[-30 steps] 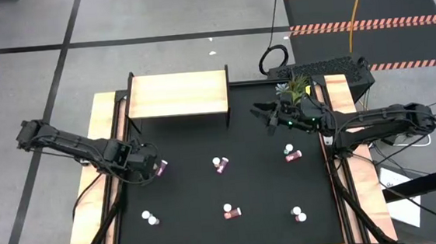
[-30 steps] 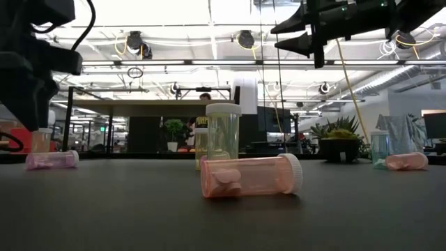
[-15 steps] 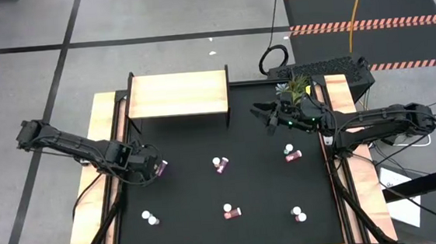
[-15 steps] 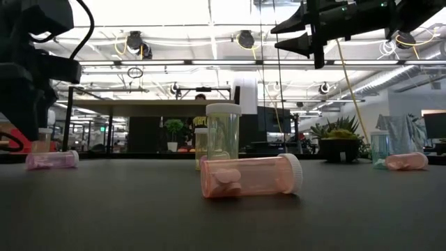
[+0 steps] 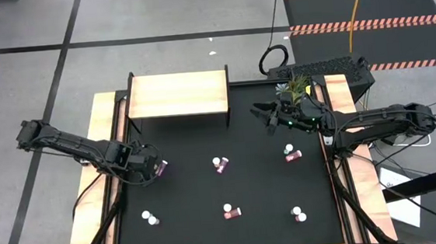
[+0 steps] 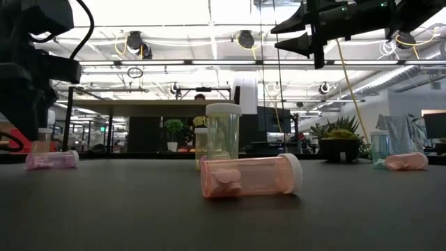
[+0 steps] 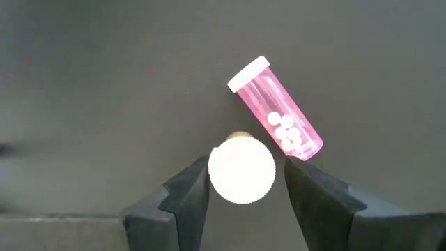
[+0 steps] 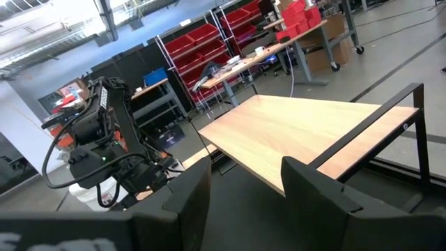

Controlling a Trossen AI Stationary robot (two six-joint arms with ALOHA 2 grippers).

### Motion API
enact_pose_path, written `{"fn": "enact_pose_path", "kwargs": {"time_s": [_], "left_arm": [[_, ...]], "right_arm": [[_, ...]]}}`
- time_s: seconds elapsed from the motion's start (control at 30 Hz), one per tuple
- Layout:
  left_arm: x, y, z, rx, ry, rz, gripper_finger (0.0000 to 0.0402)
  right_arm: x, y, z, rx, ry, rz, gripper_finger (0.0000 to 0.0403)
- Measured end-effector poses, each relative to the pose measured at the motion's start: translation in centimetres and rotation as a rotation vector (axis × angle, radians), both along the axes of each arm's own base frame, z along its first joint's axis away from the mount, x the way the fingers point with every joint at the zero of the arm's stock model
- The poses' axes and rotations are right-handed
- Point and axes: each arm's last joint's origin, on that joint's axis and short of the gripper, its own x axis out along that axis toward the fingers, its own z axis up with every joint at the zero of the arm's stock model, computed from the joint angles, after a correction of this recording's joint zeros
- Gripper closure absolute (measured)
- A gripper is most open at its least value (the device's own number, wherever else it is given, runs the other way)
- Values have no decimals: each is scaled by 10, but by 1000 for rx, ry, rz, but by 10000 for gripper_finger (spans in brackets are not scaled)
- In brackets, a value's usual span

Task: Pick and place medicine bottles onto shelf by color
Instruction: Put the top left yellow medicine bottle on the shelf

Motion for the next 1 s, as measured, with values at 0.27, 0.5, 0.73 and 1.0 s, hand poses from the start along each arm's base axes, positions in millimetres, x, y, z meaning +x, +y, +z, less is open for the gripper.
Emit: {"fn": "enact_pose_path", "kwargs": {"time_s": [0.27, 0.5, 0.73, 1.0], "left_arm": [[1, 0, 0, 0, -9, -9, 215], [3, -1, 1, 6, -30, -34, 215], [4, -1, 1, 11, -36, -41, 216], [1, 0, 5, 3, -67, -39, 216]], "right_arm": [[0, 0, 0, 30, -13, 1, 234], [1, 5, 0, 45, -19, 24, 234], [2, 9, 0, 74, -30, 42, 234], [2, 14, 0, 89, -37, 15, 234]]}}
